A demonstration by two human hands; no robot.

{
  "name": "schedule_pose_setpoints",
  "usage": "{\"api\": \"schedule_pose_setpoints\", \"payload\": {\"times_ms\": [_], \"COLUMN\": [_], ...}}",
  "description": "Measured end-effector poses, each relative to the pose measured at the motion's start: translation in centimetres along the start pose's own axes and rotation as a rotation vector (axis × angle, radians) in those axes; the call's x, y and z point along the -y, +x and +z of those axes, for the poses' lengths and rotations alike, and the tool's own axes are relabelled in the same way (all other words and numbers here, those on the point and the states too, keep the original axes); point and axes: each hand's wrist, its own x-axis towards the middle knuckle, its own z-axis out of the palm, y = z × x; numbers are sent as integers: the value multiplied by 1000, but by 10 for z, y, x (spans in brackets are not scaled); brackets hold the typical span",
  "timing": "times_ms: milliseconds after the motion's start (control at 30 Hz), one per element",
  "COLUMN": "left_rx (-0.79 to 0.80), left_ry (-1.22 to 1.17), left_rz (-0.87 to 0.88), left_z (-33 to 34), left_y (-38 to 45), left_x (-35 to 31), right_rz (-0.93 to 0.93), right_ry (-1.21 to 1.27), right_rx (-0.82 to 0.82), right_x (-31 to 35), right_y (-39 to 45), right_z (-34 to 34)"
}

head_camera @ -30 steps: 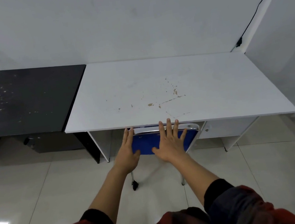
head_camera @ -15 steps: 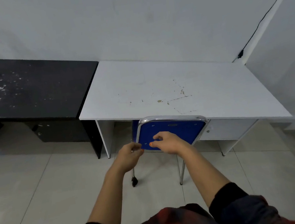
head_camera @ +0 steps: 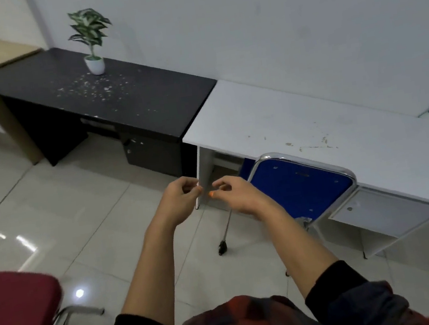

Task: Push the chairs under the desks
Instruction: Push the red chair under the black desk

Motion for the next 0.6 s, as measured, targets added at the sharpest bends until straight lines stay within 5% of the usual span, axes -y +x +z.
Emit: {"api": "schedule_pose_setpoints", "payload": {"times_ms": [267,600], "left_rx": [-133,-300], "left_ry": [-92,-111], "left_rz": [-60,-153], "left_z": [-21,-69], "left_y": [-131,-267], "left_x": [9,55], "right_rz": [-53,-46], "right_ry": [241,376], "right_rx": [-161,15], "right_x": [-6,14], "right_y": [-82,-149], "right_z": [40,142]}}
